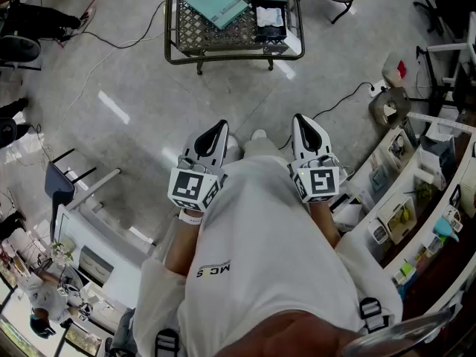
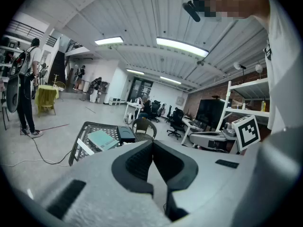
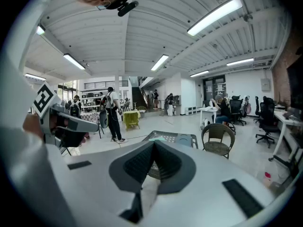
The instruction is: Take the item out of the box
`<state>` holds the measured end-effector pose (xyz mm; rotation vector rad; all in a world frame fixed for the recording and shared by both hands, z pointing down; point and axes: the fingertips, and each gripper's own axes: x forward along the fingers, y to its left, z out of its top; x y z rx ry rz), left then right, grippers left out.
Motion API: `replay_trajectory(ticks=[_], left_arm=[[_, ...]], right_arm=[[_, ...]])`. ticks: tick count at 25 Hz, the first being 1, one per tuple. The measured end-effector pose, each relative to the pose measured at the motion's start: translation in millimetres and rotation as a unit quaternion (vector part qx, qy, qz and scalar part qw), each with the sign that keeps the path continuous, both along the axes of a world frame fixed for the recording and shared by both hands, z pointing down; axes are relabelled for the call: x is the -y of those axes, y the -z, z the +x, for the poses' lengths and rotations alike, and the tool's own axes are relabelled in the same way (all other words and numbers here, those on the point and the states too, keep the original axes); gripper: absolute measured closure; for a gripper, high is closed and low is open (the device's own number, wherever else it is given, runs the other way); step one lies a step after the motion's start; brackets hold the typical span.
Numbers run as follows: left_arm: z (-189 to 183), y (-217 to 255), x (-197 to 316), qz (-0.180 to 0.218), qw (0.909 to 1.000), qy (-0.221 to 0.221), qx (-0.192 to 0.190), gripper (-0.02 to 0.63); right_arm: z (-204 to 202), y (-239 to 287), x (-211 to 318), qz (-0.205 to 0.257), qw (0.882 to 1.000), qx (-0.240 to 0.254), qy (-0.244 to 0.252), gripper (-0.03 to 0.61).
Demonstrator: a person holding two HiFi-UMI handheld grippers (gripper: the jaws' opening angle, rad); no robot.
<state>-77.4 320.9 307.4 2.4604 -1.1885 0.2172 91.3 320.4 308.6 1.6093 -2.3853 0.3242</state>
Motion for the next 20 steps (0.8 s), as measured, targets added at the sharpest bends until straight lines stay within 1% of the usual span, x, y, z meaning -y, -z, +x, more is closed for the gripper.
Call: replay_trajectory(ticks=[6, 10, 12, 15, 18, 20], left_arm=[[1, 12, -8, 0.010, 0.9999, -0.004, 0.000, 0.589], [-10, 20, -11, 0.021, 0.9998, -0.001, 0.002, 0.589], [-15, 21, -10, 0.024, 0.9997, -0.003, 0.002, 0.589], [-20, 16, -4, 0.019, 0.9997, -0.011, 0.010, 0.589], [-15, 11, 2, 0.009, 0.9998, -0.017, 0.007, 0.589], [-11, 4, 11, -0.001, 0.9998, -0.018, 0.006, 0.589]], right_arm=[[-10, 6, -4, 0.013, 1.000, -0.016, -0.008, 0.563], [-20, 11, -7, 0.016, 1.000, -0.009, -0.011, 0.563], [-25, 8, -8, 0.009, 1.000, 0.005, -0.011, 0.563], [-32, -1, -7, 0.001, 1.000, 0.019, -0.012, 0.563], [-29, -8, 0, -0.006, 1.000, 0.016, -0.010, 0.563], [-29, -19, 13, -0.022, 1.000, 0.019, -0.003, 0.563]])
